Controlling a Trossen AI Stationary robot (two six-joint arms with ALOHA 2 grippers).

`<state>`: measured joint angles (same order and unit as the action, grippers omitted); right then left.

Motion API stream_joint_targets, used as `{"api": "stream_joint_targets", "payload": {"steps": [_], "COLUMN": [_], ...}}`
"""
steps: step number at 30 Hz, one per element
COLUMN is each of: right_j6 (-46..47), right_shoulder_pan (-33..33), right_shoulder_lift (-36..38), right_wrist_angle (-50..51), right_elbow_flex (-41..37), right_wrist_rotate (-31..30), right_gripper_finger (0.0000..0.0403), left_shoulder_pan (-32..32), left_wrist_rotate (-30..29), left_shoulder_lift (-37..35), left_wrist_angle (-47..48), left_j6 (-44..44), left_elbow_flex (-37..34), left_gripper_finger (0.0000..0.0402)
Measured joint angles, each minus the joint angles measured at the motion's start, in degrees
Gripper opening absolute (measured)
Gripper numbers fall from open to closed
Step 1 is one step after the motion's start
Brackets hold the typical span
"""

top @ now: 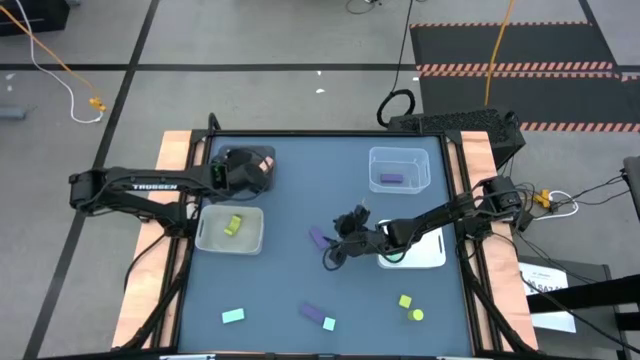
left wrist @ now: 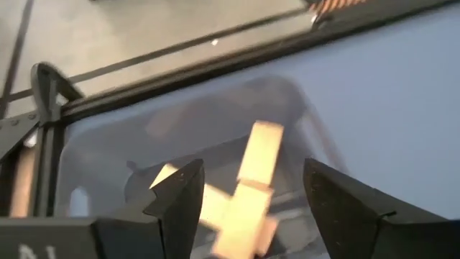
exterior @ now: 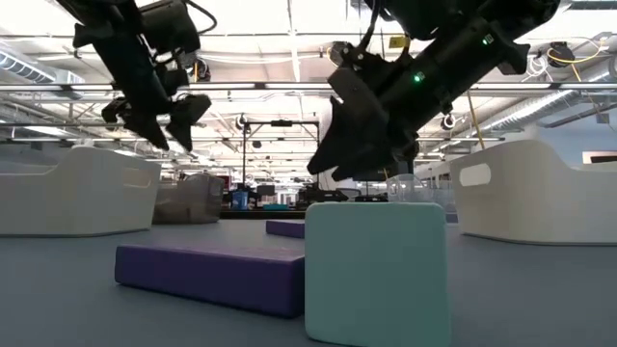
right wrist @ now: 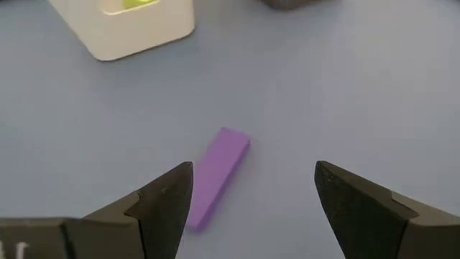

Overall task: Sort & place blocks by color
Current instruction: Put the top purple block into the transparent bin

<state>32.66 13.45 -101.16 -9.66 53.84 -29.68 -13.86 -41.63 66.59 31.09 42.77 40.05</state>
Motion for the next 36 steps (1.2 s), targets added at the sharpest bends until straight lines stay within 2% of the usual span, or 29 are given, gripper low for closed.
{"api": "stream_joint_targets", "payload": {"steps": [6,12,18,25,30,33,36], "right_j6": [5.7,8.3,7.0,7.0,5.3,4.4,4.7], "right_shoulder_pan": [0.1,0.1,0.2,0.1,0.1,0.3,0.3], "right_shoulder_lift": [0.0,-0.1,-7.1,-15.2,-19.6,-20.8,-21.1], "right_wrist_angle": [-0.5,-0.2,0.8,15.1,15.0,14.7,16.1], "right_elbow_flex": [0.0,0.3,7.0,16.8,21.1,21.5,21.5], "right_wrist_rotate": [1.4,1.4,3.1,1.4,3.6,3.2,3.2], "right_gripper_finger": [0.0281,0.0281,0.0281,0.0281,0.0279,0.0257,0.0202], "left_shoulder_pan": [1.8,6.3,12.5,19.7,23.2,25.1,26.9], "left_wrist_rotate": [0.0,0.8,1.2,1.3,1.3,1.5,3.2], "left_shoulder_lift": [-3.5,-8.7,-13.4,-17.2,-17.5,-17.3,-17.2], "left_wrist_angle": [-5.8,-9.2,-13.8,-15.6,-16.0,-16.3,-16.3], "left_j6": [-1.2,-2.2,-4.2,-5.6,-5.6,-5.5,-5.0], "left_elbow_flex": [0.0,0.0,0.0,0.0,0.0,0.0,0.0], "left_gripper_finger": [0.0239,0.0239,0.0239,0.0239,0.0239,0.0239,0.0239]}}
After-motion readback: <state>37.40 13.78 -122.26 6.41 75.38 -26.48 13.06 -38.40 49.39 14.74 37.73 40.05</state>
